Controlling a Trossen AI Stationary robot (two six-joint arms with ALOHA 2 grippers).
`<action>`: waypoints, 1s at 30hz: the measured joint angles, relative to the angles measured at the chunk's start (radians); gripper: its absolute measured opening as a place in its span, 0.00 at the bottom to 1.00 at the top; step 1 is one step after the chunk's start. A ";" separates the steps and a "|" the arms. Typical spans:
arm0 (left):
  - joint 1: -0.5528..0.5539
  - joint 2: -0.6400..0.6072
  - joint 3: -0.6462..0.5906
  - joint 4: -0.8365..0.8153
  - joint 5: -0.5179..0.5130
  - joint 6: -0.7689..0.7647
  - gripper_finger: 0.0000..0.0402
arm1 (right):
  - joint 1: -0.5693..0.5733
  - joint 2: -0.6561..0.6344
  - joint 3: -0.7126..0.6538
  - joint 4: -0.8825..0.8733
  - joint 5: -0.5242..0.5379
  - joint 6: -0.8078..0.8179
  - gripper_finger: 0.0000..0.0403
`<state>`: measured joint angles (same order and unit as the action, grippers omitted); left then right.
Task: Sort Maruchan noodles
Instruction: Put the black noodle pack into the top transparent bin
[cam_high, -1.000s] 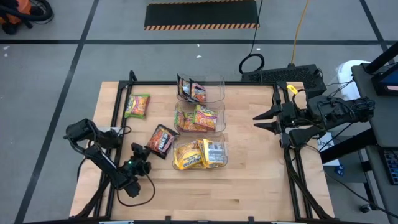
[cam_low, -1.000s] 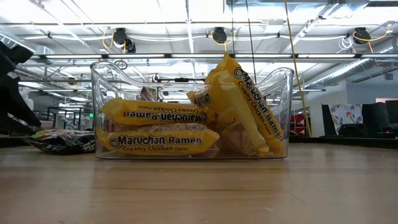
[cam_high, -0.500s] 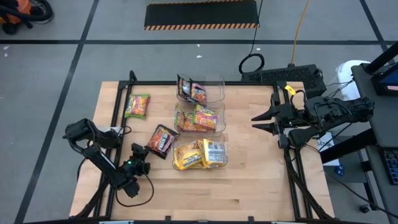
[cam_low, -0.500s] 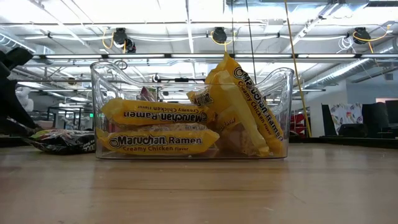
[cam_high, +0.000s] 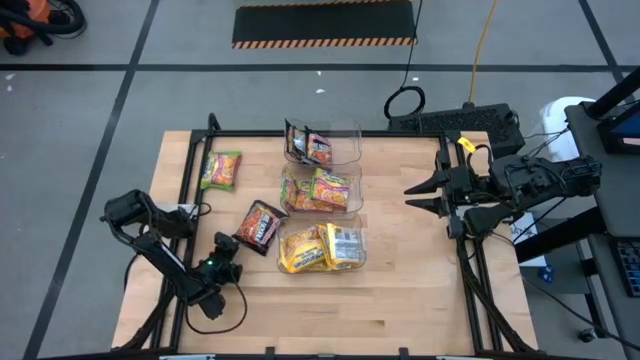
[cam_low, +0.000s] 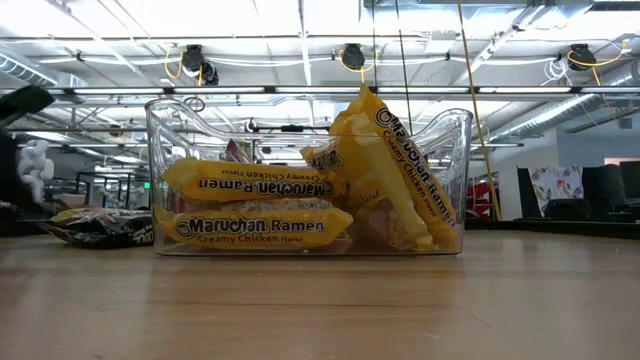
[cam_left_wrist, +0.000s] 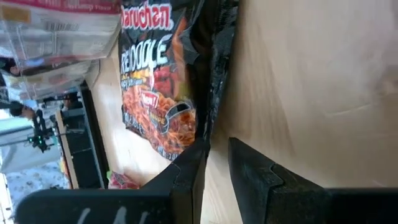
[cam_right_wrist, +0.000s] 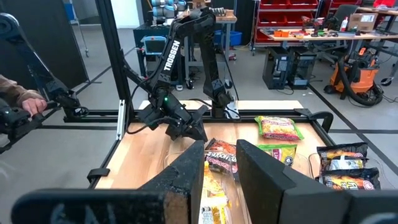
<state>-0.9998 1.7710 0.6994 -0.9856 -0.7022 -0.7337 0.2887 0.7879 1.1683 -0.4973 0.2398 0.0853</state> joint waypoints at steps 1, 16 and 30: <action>0.001 0.000 0.000 0.006 0.011 0.016 0.20 | 0.000 0.000 0.000 0.000 0.000 0.000 0.23; 0.036 -0.144 -0.004 0.055 0.029 -0.523 0.20 | 0.000 0.001 0.000 0.000 0.001 0.000 0.23; 0.071 -0.167 -0.002 0.266 0.051 -1.144 0.20 | 0.000 0.028 0.000 0.000 0.000 0.005 0.23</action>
<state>-0.9291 1.6041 0.6971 -0.7197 -0.6510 -1.8781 0.2888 0.8156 1.1683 -0.4973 0.2398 0.0902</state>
